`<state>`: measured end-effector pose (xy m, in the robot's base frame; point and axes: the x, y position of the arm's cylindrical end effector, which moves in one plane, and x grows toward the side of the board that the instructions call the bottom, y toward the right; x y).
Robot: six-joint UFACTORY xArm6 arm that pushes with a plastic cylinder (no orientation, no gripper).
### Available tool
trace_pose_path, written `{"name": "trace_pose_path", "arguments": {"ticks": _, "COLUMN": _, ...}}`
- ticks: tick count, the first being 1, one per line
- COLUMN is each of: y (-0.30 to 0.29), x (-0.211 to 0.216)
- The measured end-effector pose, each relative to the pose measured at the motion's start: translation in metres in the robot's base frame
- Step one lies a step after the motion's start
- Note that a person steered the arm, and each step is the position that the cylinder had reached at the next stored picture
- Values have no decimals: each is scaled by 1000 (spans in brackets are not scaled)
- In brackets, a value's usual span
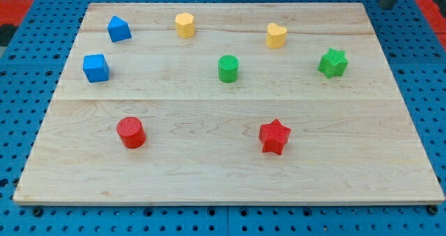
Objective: Push the red star into the red circle
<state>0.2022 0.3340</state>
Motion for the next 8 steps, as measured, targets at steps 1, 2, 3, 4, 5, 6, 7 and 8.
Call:
{"name": "trace_pose_path", "arguments": {"ticks": 1, "y": 0, "x": 2}}
{"name": "trace_pose_path", "arguments": {"ticks": 2, "y": 0, "x": 10}}
{"name": "trace_pose_path", "arguments": {"ticks": 3, "y": -5, "x": 50}}
{"name": "trace_pose_path", "arguments": {"ticks": 4, "y": -39, "x": 114}}
{"name": "trace_pose_path", "arguments": {"ticks": 5, "y": -38, "x": 236}}
{"name": "trace_pose_path", "arguments": {"ticks": 6, "y": -99, "x": 305}}
{"name": "trace_pose_path", "arguments": {"ticks": 7, "y": -210, "x": 318}}
{"name": "trace_pose_path", "arguments": {"ticks": 8, "y": -267, "x": 344}}
